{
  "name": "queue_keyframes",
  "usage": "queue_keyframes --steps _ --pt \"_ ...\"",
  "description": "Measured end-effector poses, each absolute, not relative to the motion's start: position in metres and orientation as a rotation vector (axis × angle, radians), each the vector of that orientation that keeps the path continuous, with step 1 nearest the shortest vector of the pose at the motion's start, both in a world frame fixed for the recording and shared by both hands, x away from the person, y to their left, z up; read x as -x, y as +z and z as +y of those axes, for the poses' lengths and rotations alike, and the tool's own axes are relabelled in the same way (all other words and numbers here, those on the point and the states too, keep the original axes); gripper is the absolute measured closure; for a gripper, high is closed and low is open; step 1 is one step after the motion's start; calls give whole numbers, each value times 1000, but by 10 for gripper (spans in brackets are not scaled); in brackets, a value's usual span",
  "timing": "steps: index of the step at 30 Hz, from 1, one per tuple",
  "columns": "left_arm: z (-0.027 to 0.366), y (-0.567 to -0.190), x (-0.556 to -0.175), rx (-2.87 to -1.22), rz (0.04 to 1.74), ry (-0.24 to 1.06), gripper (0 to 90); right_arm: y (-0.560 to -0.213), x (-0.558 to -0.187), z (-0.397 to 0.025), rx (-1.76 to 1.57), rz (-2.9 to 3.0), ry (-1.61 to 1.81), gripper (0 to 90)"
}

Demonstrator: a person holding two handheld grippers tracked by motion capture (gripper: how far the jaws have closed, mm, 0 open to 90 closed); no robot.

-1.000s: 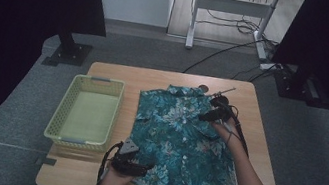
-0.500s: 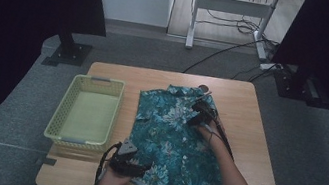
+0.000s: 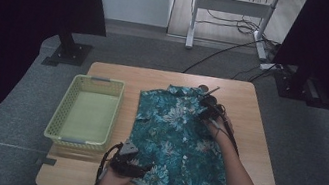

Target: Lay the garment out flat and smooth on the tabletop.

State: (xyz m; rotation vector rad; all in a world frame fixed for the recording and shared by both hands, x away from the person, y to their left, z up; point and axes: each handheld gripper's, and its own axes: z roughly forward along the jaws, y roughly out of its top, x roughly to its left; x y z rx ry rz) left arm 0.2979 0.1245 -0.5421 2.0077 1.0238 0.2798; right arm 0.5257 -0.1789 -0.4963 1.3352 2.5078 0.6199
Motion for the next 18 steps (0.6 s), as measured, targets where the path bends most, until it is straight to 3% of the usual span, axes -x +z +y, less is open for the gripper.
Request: queue_keyframes --steps 18 --pt "122 -542 -297 -1997 1021 275 174 -462 -540 -294 -1564 2169 523 883"
